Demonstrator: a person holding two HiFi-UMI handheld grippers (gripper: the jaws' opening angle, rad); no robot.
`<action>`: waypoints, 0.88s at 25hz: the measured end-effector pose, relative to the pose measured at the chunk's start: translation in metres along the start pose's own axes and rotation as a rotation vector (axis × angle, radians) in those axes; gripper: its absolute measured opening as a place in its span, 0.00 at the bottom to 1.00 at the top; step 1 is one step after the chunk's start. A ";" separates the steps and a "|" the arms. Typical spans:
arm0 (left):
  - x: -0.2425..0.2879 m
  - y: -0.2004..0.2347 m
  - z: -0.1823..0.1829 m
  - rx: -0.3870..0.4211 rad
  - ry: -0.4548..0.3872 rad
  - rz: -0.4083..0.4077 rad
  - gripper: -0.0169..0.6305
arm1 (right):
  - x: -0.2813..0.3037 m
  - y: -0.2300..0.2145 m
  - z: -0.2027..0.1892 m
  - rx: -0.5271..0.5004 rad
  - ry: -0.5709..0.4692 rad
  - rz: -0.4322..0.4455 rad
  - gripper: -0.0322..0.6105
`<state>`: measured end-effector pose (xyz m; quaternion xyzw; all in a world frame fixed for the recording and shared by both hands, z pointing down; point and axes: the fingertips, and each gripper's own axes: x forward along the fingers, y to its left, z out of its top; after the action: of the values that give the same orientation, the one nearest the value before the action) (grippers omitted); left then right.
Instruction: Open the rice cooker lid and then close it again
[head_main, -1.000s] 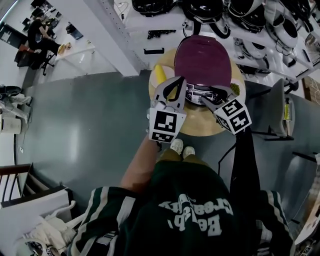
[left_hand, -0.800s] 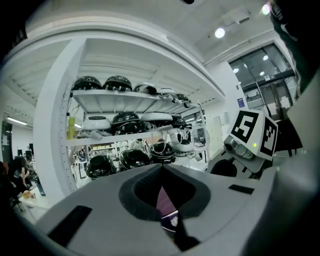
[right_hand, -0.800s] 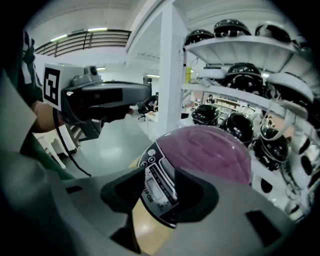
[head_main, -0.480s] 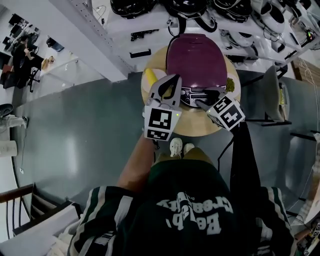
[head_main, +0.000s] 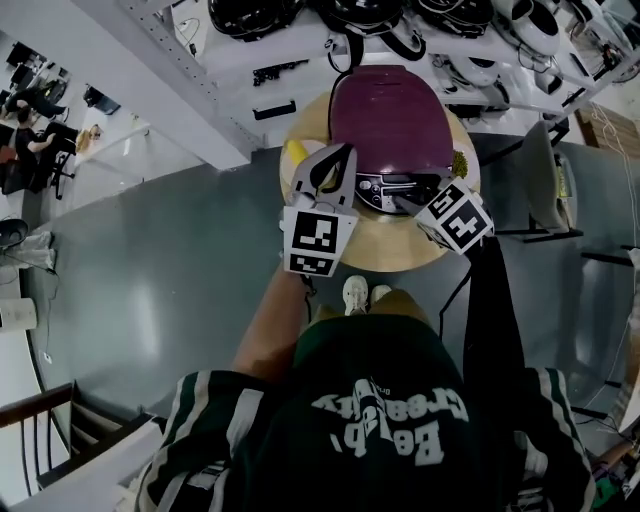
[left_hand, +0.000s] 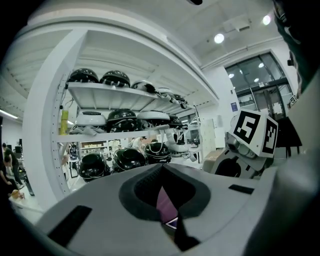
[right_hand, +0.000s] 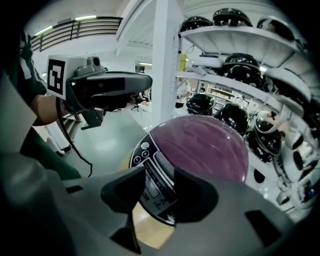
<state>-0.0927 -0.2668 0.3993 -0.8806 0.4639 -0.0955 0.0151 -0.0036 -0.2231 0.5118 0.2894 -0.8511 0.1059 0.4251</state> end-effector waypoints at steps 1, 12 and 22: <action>0.001 0.000 0.000 -0.002 -0.001 -0.001 0.03 | 0.001 0.000 -0.001 0.008 0.005 0.008 0.34; 0.011 0.003 0.003 -0.022 -0.015 -0.017 0.03 | 0.006 0.000 -0.003 0.069 0.036 -0.035 0.34; 0.015 0.010 0.001 -0.028 -0.014 -0.006 0.03 | 0.005 -0.005 -0.004 0.134 -0.011 -0.027 0.32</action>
<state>-0.0926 -0.2845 0.3990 -0.8826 0.4627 -0.0828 0.0056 -0.0003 -0.2268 0.5177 0.3291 -0.8404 0.1555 0.4016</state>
